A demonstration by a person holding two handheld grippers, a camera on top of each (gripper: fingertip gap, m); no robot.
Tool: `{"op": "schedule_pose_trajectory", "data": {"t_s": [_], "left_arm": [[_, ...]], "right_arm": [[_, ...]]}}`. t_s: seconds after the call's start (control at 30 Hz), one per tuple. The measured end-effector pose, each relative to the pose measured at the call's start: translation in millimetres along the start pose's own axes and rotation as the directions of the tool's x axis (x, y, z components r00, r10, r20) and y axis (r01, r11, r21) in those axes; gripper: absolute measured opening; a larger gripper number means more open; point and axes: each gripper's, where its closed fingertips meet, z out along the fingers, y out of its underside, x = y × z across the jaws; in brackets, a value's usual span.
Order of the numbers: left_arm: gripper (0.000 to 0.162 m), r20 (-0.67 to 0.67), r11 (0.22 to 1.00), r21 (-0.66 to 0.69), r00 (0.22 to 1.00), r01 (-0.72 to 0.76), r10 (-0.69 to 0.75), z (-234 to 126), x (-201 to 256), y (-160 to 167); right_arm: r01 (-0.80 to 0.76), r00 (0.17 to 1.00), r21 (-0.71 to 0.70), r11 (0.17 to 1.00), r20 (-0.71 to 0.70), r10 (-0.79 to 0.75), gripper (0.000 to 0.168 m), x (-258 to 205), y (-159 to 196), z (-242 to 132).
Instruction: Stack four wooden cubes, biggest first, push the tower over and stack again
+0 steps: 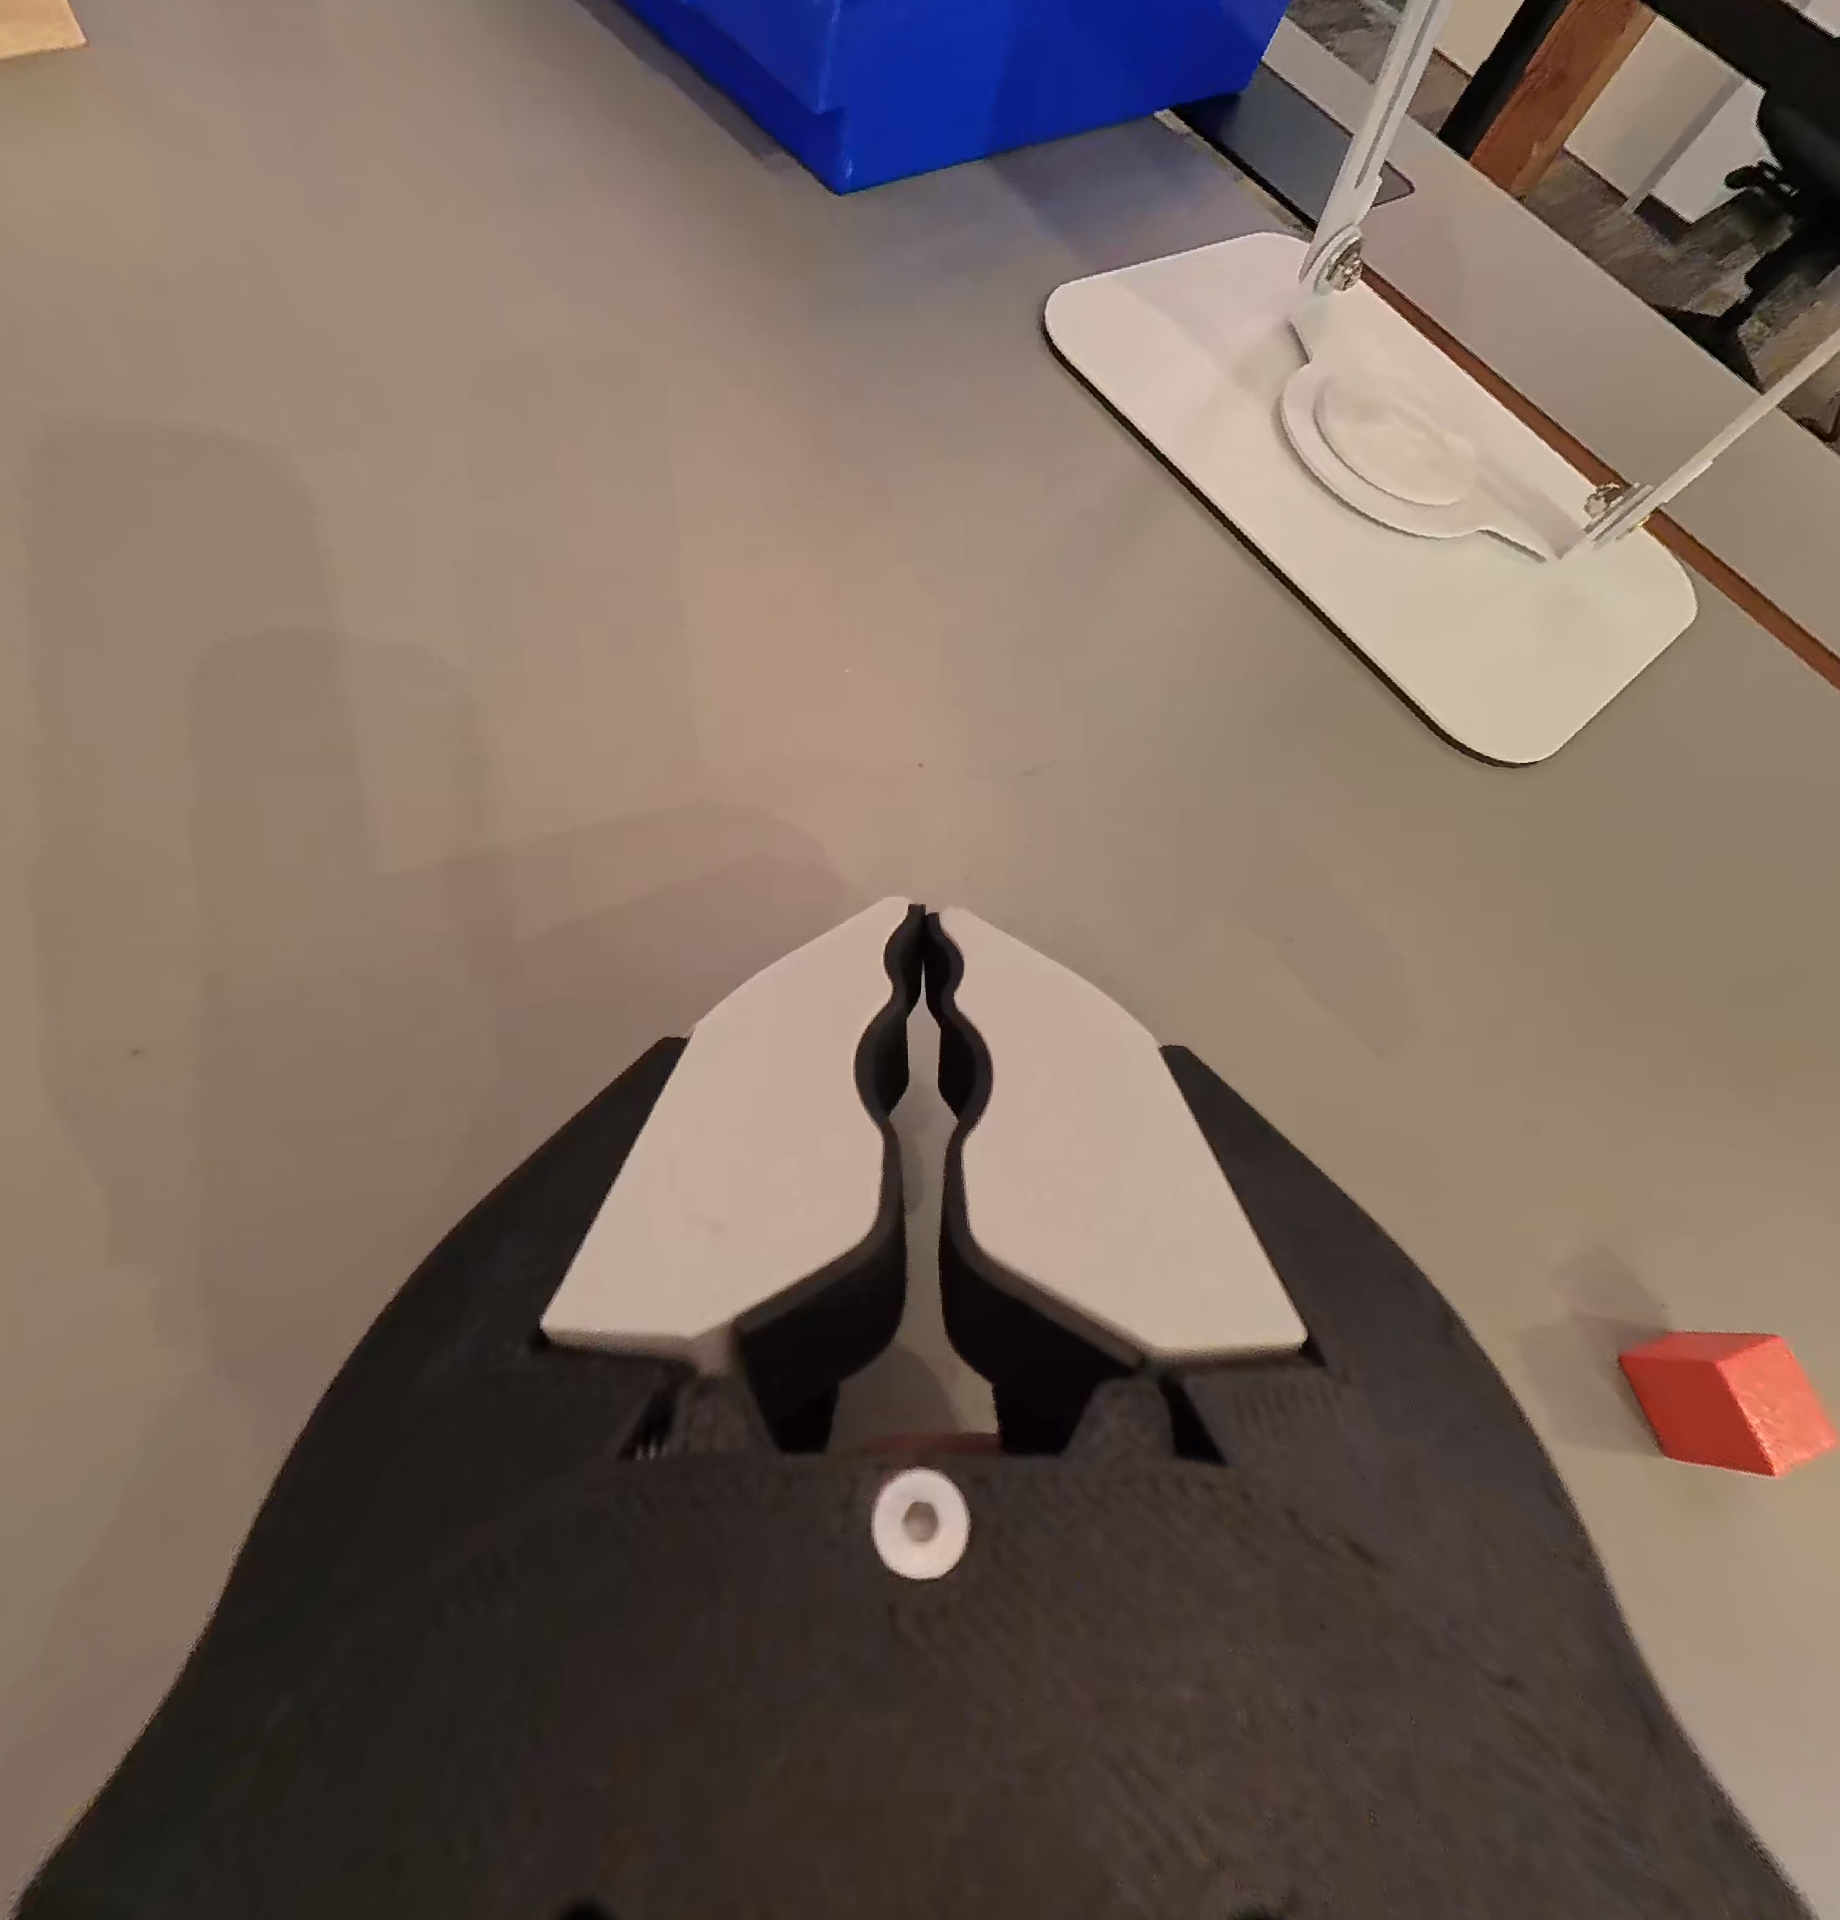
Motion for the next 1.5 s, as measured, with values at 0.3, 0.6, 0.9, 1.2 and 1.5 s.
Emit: {"op": "schedule_pose_trajectory", "data": {"t_s": [0.3,0.6,0.9,1.2,1.5], "left_arm": [[0.081,-0.218,0.994,-0.089,0.975,-0.062,0.042,23.2,32.4,6.1],[0.060,-0.295,0.983,-0.152,0.954,-0.101,0.053,48.7,50.2,2.8],[0.060,-0.373,0.983,-0.053,0.916,-0.178,0.146,112.9,121.3,-75.2],[0.060,-0.575,0.947,0.028,0.770,-0.320,0.277,197.7,239.5,-131.4],[0.109,-0.546,0.958,-0.041,0.809,-0.285,0.217,195.1,226.0,-114.0]], "right_arm": [[0.002,1.000,-0.004,1.000,0.005,-0.002,0.000,-0.6,0.3,0.8],[0.001,1.000,-0.004,1.000,0.016,-0.001,0.000,-1.6,0.3,0.9],[-0.067,0.998,0.007,0.998,-0.001,0.067,0.000,17.7,10.5,-12.6],[-0.110,0.993,0.003,0.994,-0.050,0.110,0.000,46.1,27.5,-27.7],[-0.097,0.995,0.010,0.995,-0.034,0.098,0.000,43.2,26.4,-28.4]]}}
